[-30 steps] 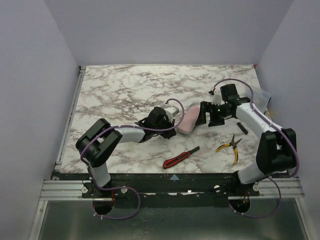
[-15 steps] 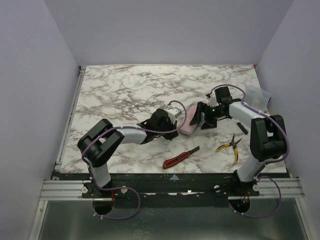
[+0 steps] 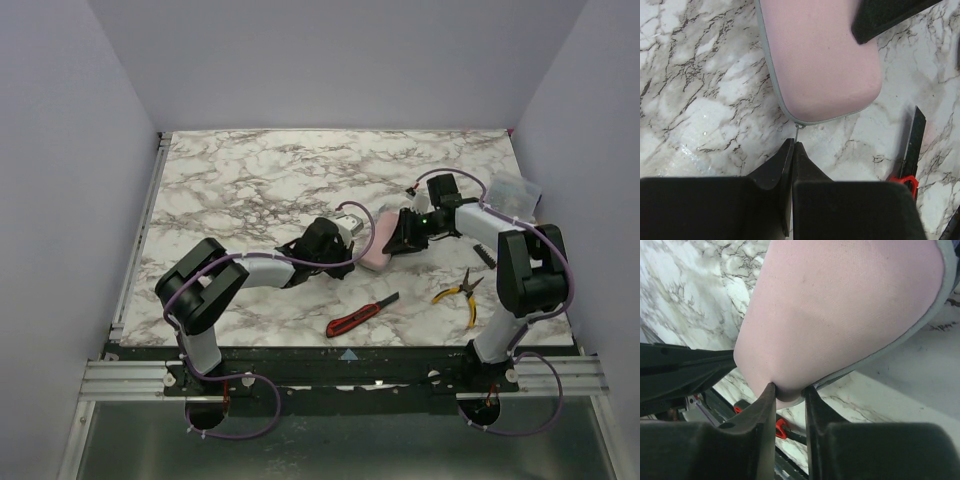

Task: Open the umbrella

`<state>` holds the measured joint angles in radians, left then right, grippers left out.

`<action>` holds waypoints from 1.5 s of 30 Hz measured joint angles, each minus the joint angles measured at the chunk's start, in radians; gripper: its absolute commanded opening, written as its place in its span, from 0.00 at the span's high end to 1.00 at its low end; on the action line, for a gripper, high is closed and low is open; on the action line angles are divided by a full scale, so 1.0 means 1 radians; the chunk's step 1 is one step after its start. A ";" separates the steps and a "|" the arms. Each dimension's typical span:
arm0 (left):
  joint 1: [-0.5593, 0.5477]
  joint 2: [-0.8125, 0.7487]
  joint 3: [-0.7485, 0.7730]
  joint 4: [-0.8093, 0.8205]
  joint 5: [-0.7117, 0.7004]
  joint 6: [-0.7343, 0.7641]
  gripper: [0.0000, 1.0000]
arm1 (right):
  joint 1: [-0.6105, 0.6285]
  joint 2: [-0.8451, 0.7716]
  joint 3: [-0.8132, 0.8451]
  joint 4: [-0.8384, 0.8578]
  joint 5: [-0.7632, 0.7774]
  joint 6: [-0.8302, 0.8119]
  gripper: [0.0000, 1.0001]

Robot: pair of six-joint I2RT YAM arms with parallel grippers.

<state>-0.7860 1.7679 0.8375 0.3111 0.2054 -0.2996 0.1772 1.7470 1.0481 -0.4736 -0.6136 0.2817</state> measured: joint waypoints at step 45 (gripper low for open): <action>0.095 0.112 0.230 -0.116 -0.010 0.072 1.00 | -0.008 0.214 0.170 -0.275 -0.327 -0.546 1.00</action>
<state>-0.6910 1.8801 1.0676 0.1951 0.1951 -0.2276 0.1688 1.9610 1.2182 -0.7483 -0.9405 -0.2646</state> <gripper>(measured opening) 0.008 0.036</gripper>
